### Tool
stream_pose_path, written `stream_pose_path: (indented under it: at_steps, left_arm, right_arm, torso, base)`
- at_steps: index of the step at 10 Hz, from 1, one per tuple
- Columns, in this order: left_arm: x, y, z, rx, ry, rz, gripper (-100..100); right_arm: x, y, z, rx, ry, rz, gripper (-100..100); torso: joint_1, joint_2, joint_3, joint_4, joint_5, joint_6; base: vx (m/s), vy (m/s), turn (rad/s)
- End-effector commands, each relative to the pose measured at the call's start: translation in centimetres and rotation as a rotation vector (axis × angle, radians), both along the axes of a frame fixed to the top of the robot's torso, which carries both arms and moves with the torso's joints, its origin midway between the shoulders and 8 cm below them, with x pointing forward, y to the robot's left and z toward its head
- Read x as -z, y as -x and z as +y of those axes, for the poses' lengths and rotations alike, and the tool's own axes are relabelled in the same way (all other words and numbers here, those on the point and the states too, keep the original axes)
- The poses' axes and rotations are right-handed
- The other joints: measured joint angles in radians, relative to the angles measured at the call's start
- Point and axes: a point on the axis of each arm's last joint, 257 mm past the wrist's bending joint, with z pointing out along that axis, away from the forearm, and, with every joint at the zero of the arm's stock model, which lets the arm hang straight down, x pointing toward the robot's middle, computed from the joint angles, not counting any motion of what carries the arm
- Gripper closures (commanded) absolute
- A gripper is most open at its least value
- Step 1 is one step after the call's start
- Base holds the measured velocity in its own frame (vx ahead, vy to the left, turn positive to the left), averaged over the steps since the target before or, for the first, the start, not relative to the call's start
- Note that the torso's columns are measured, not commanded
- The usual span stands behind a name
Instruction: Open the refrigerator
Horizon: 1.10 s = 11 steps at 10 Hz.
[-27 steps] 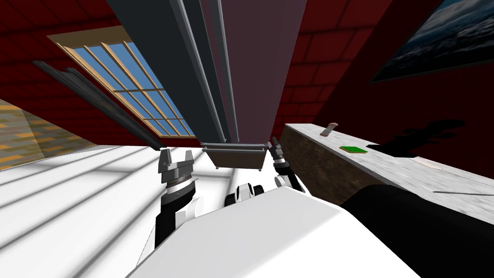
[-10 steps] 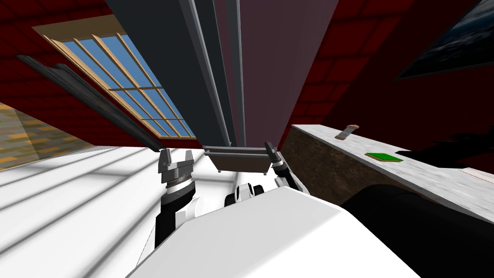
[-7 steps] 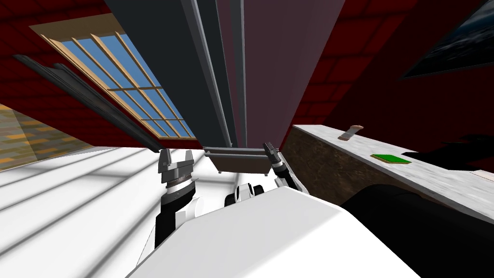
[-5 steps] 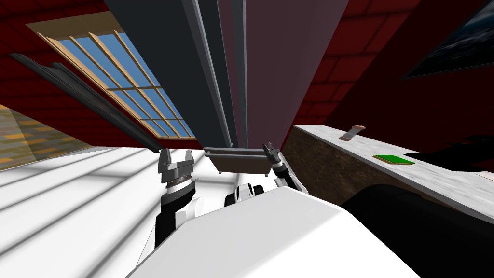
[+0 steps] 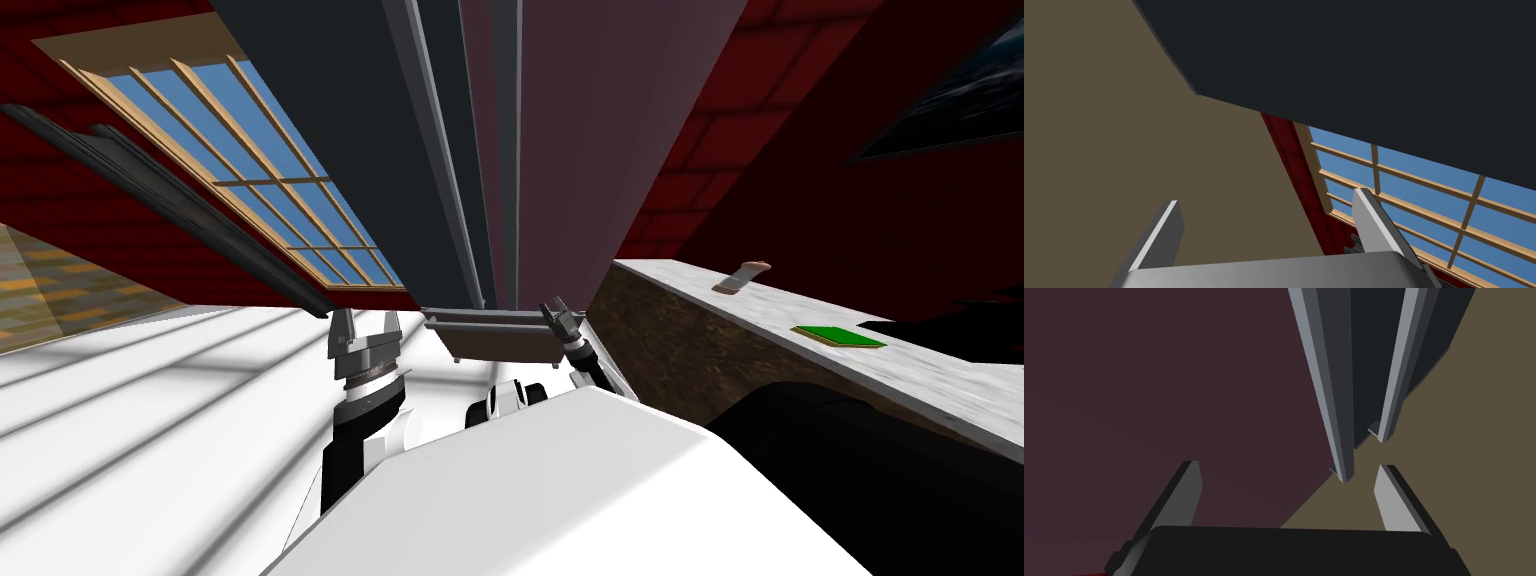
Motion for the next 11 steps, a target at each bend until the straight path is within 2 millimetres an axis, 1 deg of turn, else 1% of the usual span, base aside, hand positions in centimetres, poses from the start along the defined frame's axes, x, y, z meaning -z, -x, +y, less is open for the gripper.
stream_pose_path:
  at_steps: [1, 2, 3, 4, 6, 7, 9, 10, 11]
  left_arm:
    - [0.0, 0.0, 0.0, 0.0, 0.0, 0.0, 0]
    - [0.0, 0.0, 0.0, 0.0, 0.0, 0.0, 0]
    - [0.0, 0.0, 0.0, 0.0, 0.0, 0.0, 0]
    - [0.0, 0.0, 0.0, 0.0, 0.0, 0.0, 0]
    - [0.0, 0.0, 0.0, 0.0, 0.0, 0.0, 0]
    - [0.0, 0.0, 0.0, 0.0, 0.0, 0.0, 0]
    - [0.0, 0.0, 0.0, 0.0, 0.0, 0.0, 0]
    - [0.0, 0.0, 0.0, 0.0, 0.0, 0.0, 0]
    - [0.0, 0.0, 0.0, 0.0, 0.0, 0.0, 0]
  right_arm:
    - [0.3, 0.1, 0.2, 0.029, 0.056, -0.019, -100]
    - [0.9, 0.3, 0.6, 0.044, 0.109, -0.032, -100]
    - [0.9, 0.3, 0.6, 0.059, 0.129, -0.039, -100]
    - [1.7, 0.5, 0.9, 0.067, 0.172, -0.049, -100]
    - [1.7, 0.5, 0.9, 0.096, 0.209, -0.061, -100]
    - [2.5, 0.8, 1.1, 0.106, 0.255, -0.071, -100]
    - [2.5, 0.8, 1.1, 0.129, 0.284, -0.081, -100]
    - [3.4, 1.1, 1.4, 0.143, 0.333, -0.091, -100]
    - [3.4, 1.1, 1.4, 0.158, 0.354, -0.099, -100]
  torso:
    - [0.001, -0.001, -0.001, 0.0, 0.0, 0.0]
    - [0.0, 0.001, 0.0, 0.0, 0.0, 0.0]
    - [0.0, -0.001, -0.001, 0.0, 0.0, 0.0]
    - [0.001, -0.002, -0.001, -0.001, 0.0, 0.0]
    - [0.001, -0.002, -0.001, -0.001, 0.0, 0.0]
    - [-0.001, 0.001, 0.0, 0.0, 0.0, 0.0]
    - [0.0, 0.0, 0.0, 0.0, 0.0, 0.0]
    - [0.0, 0.001, 0.0, 0.0, 0.0, 0.0]
    - [0.001, -0.002, -0.001, 0.0, 0.0, 0.0]
  base:
    - [0.032, 0.016, 0.001]
    - [0.057, 0.023, -0.023]
    - [0.067, 0.037, -0.01]
    - [0.081, 0.047, -0.024]
    - [0.065, 0.032, -0.005]
    - [0.058, 0.029, -0.029]
    - [0.046, 0.018, -0.008]
    - [0.068, 0.023, -0.03]
    - [0.069, 0.034, -0.02]
